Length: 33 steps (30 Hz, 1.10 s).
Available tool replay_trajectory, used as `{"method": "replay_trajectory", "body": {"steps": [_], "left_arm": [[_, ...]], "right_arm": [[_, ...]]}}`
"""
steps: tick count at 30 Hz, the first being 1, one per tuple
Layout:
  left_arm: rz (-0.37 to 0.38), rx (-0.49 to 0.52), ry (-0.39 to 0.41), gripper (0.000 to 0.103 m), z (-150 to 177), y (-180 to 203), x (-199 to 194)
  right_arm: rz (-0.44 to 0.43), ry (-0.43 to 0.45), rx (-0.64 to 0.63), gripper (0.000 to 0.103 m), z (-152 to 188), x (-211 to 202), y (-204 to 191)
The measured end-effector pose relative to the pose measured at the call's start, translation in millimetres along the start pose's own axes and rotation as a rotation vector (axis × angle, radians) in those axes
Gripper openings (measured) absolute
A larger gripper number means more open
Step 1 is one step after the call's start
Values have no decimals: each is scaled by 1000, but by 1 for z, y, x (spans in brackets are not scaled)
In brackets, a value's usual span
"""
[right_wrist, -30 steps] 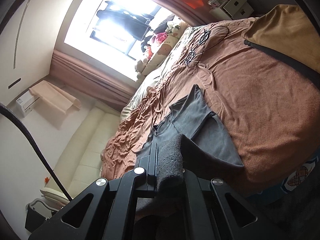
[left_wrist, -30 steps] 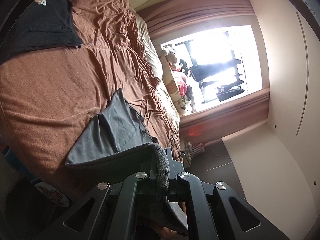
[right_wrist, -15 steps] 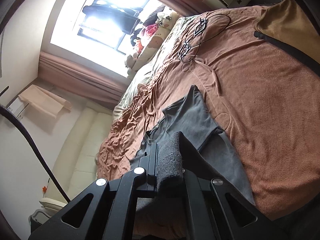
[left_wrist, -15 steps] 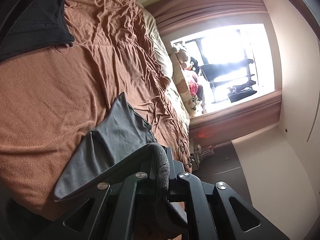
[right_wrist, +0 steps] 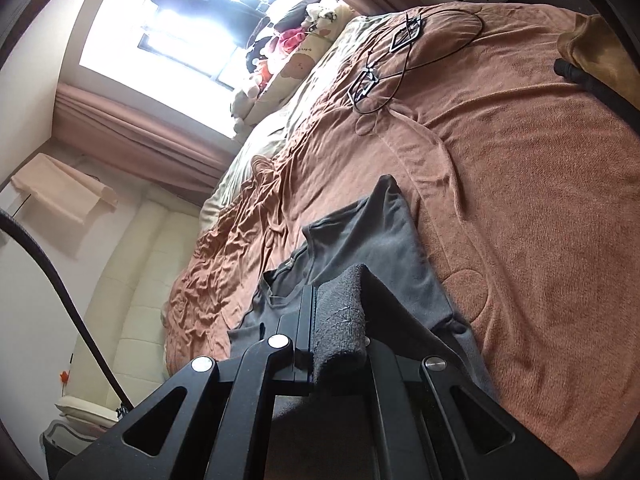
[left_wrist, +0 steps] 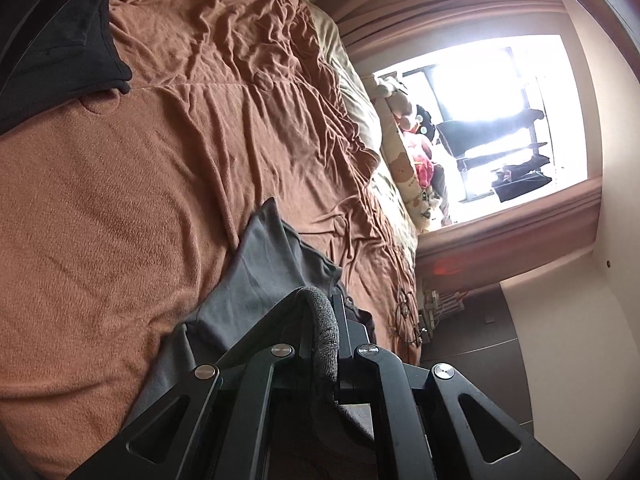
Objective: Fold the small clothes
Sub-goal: 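Lay the hem onto the shirt body and open both grippers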
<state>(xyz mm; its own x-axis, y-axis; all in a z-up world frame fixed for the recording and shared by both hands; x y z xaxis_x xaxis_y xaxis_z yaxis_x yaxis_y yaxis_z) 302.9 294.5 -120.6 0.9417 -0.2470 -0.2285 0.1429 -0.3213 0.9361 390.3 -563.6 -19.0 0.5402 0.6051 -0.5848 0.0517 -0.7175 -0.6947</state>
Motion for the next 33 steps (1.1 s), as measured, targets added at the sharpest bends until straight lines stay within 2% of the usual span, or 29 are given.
{"method": "replay_trajectory", "body": {"steps": [11,18,22,23,25,26,27,28,29,30,33], "left_arm": [[-137,-19,-57,4,-9,-44,57],[-209,-24,-72,4,-13,-64,78],[-293,35,-135,6,-14,-67,92],[-305,48,-152,11,-12,-68,92],[-330,80,-184,27,-11,-67,90],[-350,99,-190,48,-10,-67,88],[-370,129,-188,65,-11,-66,84],[-380,159,-184,70,-11,-64,81],[-389,186,-185,75,-12,-62,78],[-402,201,-191,77,-13,-62,75],[-436,245,-231,77,-11,-62,74]], "right_arm": [[84,-53,11,0,-13,55,8],[121,-66,32,0,-20,71,11],[164,-88,-16,1,-19,82,3],[178,-99,-48,1,-18,82,-2],[189,-111,-97,2,-15,78,-10],[181,-116,-119,7,-13,74,-13],[184,-121,-139,20,-13,70,-15],[198,-123,-153,28,-13,67,-16],[211,-118,-162,47,-14,64,-16],[223,-105,-171,59,-15,59,-15],[243,-81,-191,60,-17,49,-14]]}}
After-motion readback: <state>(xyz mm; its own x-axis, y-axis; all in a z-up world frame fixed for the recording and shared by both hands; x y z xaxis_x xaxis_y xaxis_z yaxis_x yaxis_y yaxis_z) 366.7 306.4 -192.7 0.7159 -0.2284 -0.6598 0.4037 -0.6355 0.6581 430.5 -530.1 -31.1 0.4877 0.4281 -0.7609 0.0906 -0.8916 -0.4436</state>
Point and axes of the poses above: each gripper's, at about its wrist camera, not at the fingertips, and x roughly the way its jaws point, y to its right, z to its underside, the point moved 2 cm from there along x, roughly the way its jaws point, and after that the axes turned 13 degrees about z, right-handed, at the moved point
